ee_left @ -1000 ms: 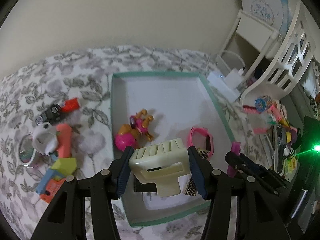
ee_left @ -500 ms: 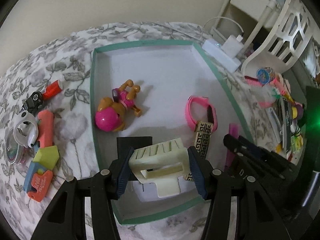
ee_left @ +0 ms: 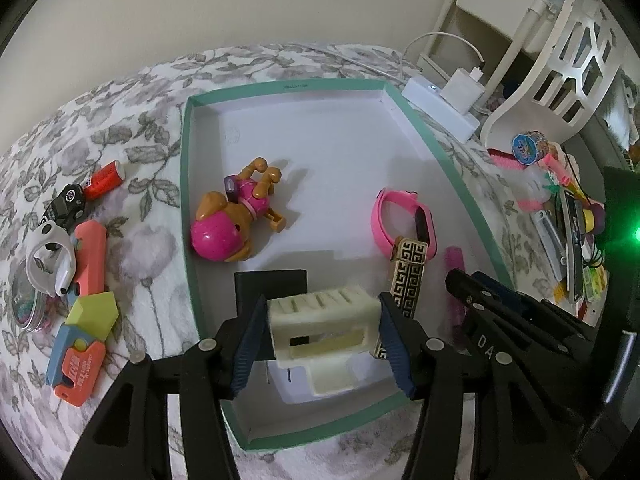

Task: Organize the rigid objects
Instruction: 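Lower hair clip and lighter into the tray and open both tools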

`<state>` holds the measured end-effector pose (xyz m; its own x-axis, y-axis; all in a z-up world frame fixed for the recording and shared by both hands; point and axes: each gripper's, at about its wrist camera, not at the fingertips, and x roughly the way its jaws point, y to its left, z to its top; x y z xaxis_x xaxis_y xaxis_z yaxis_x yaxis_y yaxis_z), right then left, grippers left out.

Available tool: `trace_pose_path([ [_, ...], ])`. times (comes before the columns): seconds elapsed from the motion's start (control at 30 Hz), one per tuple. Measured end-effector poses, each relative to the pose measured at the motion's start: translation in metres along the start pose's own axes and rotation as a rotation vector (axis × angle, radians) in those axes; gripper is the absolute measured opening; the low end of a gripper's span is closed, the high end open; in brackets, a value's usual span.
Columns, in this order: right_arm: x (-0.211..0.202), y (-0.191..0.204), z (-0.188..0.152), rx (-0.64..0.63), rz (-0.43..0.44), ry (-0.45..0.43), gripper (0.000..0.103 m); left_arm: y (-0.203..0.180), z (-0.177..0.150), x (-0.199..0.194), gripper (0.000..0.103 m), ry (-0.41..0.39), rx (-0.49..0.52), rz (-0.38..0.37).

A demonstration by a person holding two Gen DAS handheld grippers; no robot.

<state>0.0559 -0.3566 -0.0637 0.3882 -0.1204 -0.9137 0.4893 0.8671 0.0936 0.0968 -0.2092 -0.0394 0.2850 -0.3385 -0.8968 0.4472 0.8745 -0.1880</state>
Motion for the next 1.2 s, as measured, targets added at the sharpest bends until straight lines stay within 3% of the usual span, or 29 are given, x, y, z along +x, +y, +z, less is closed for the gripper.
trace_pose_path([
  [0.3,-0.007,-0.001,0.001,0.012,-0.006,-0.026,0.022,0.006,0.001,-0.005,0.064,-0.011,-0.03,-0.026],
  [0.53,-0.025,0.004,0.004,0.002,-0.004,-0.086,0.022,0.021,0.007,-0.022,0.064,-0.087,-0.105,-0.032],
  [0.73,-0.039,0.017,0.005,-0.036,0.006,-0.128,0.022,0.045,0.009,-0.036,0.064,-0.149,-0.202,0.075],
  [0.87,-0.041,0.026,0.002,-0.069,0.009,-0.136,0.022,0.066,0.006,-0.034,0.065,-0.121,-0.278,0.194],
  [1.03,-0.038,0.034,-0.001,-0.103,-0.003,-0.127,0.024,0.09,-0.001,-0.028,0.065,-0.064,-0.365,0.255],
  [1.13,-0.036,0.038,-0.002,-0.121,-0.005,-0.125,0.044,0.098,-0.004,-0.025,0.07,-0.049,-0.395,0.281],
  [1.2,-0.036,0.04,-0.002,-0.128,0.001,-0.126,0.048,0.103,-0.006,-0.024,0.071,-0.043,-0.412,0.289],
])
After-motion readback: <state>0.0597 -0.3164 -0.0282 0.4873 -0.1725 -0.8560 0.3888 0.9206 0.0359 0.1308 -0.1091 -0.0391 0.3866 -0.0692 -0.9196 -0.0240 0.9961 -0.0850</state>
